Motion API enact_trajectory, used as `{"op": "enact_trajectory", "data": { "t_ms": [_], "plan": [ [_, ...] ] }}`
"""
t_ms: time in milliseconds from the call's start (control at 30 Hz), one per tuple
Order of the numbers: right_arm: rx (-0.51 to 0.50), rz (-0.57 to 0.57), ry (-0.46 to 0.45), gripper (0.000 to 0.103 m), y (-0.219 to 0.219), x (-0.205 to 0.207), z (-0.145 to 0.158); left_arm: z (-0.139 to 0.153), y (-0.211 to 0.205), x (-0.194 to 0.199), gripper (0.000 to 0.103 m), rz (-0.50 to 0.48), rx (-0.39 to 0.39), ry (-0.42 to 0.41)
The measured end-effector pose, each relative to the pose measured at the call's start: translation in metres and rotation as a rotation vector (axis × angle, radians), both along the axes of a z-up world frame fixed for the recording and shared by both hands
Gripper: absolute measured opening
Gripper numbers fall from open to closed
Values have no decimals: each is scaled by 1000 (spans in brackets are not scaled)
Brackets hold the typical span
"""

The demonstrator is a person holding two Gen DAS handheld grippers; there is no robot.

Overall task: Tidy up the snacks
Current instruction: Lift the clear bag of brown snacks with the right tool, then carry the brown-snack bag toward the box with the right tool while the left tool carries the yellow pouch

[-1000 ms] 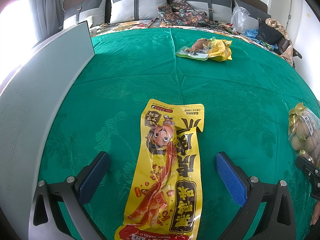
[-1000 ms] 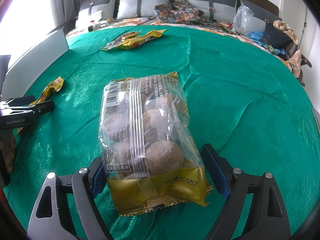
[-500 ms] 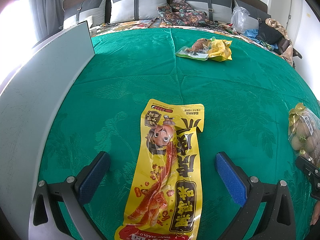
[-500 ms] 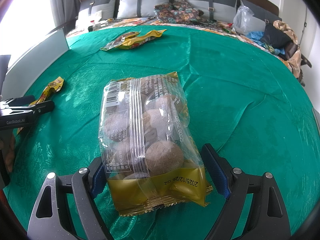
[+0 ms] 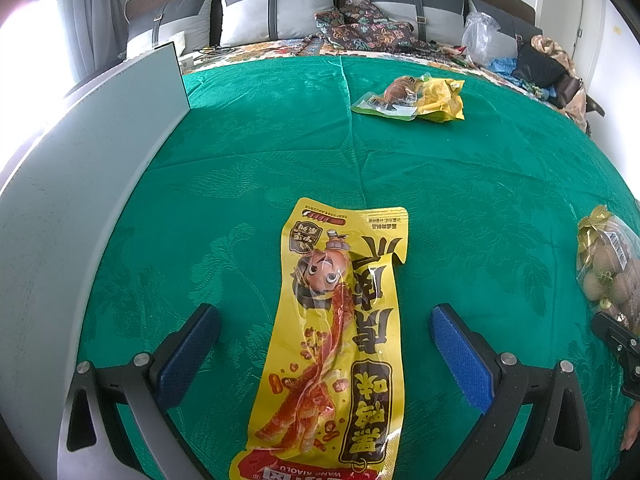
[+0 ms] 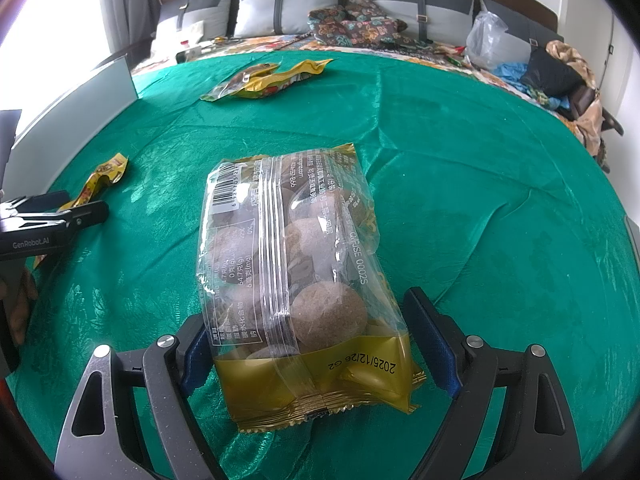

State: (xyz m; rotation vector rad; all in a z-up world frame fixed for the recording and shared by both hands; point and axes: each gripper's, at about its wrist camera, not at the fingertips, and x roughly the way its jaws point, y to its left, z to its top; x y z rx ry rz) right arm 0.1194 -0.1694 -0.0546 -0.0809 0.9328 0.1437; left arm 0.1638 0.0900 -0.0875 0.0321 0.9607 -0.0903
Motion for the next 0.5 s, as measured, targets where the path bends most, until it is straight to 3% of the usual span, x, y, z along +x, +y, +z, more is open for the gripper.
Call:
{"op": "enact_trajectory", "data": {
  "t_ms": [100, 233, 267, 300, 333, 367, 400, 433, 500],
  "plan": [
    [-4, 25, 21, 89, 2, 5, -1, 2, 1, 8, 103, -45, 11, 106],
    [-26, 61, 211, 87, 1, 20, 8, 5, 1, 14, 98, -90, 26, 211],
    [-19, 62, 238, 87, 1, 22, 12, 8, 0, 12, 86, -105, 26, 210],
    [-15, 69, 253, 87, 2, 25, 18, 12, -1, 9, 63, -122, 25, 200],
    [-16, 75, 262, 87, 3, 27, 21, 17, -1, 6, 55, -141, 23, 191],
    [-19, 87, 278, 84, 5, 30, 23, 19, 0, 5, 50, -147, 14, 201],
    [-16, 94, 286, 73, 6, 32, 25, 22, 4, 2, 41, -149, -13, 196],
    [-13, 99, 296, 65, 6, 34, 28, 25, 7, -1, 41, -150, -40, 193],
    [-16, 88, 310, 60, 5, 37, 34, 32, 20, -11, 40, -131, -119, 187]
  ]
}}
